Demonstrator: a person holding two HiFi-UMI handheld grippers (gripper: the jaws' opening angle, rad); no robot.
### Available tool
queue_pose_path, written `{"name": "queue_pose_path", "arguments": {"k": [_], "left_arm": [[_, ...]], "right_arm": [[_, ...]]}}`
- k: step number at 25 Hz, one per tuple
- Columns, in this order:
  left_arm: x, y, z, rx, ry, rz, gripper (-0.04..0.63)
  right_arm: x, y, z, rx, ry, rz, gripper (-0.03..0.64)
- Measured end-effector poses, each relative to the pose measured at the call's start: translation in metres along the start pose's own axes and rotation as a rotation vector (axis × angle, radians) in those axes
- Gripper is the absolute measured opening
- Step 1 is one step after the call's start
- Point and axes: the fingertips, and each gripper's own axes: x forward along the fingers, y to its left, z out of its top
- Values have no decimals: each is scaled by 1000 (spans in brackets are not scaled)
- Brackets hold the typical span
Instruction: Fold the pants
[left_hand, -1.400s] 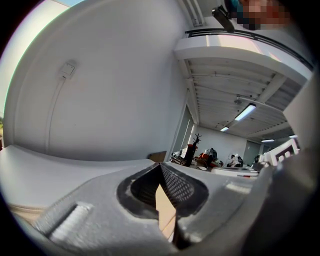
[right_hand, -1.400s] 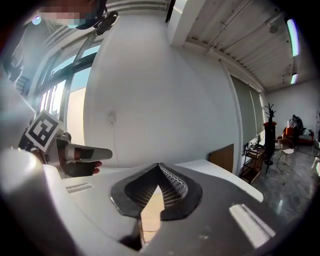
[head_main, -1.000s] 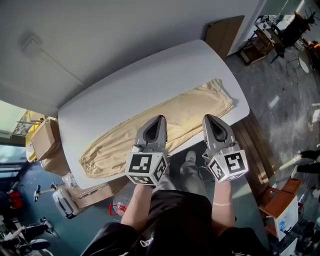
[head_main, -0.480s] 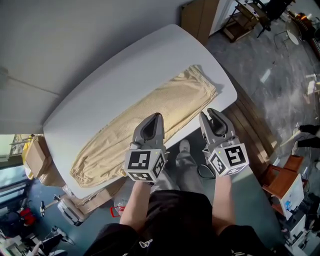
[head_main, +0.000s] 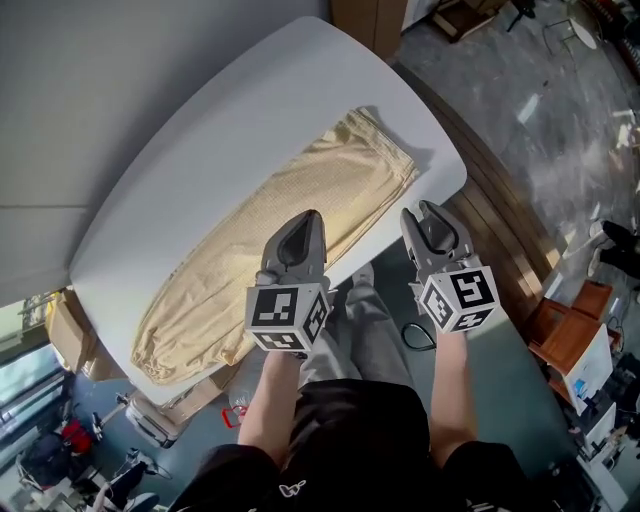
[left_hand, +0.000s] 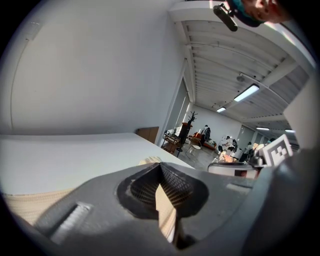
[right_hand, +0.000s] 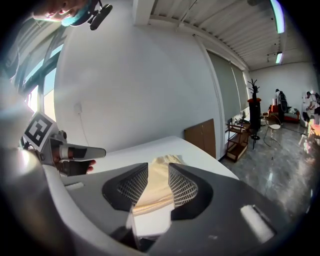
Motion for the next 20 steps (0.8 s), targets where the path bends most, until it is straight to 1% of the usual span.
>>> {"name": "queue_pose_path", "arguments": {"k": [4, 9, 12, 14, 20], "left_arm": [[32, -3, -12, -11, 34, 3, 4], [65, 0, -26, -38, 70, 14, 3], [78, -1, -32, -54, 89, 13, 4], [83, -1, -36, -69, 100, 17, 3], [93, 6, -48, -98, 124, 40, 3]], "right_arm": [[22, -30, -20, 22, 61, -17, 174], [55, -57, -45, 65, 138, -29, 226], [70, -73, -55, 101, 175, -55, 244], [79, -81, -61, 114, 208, -68, 253], [100, -92, -74, 102, 313, -98, 245]]}}
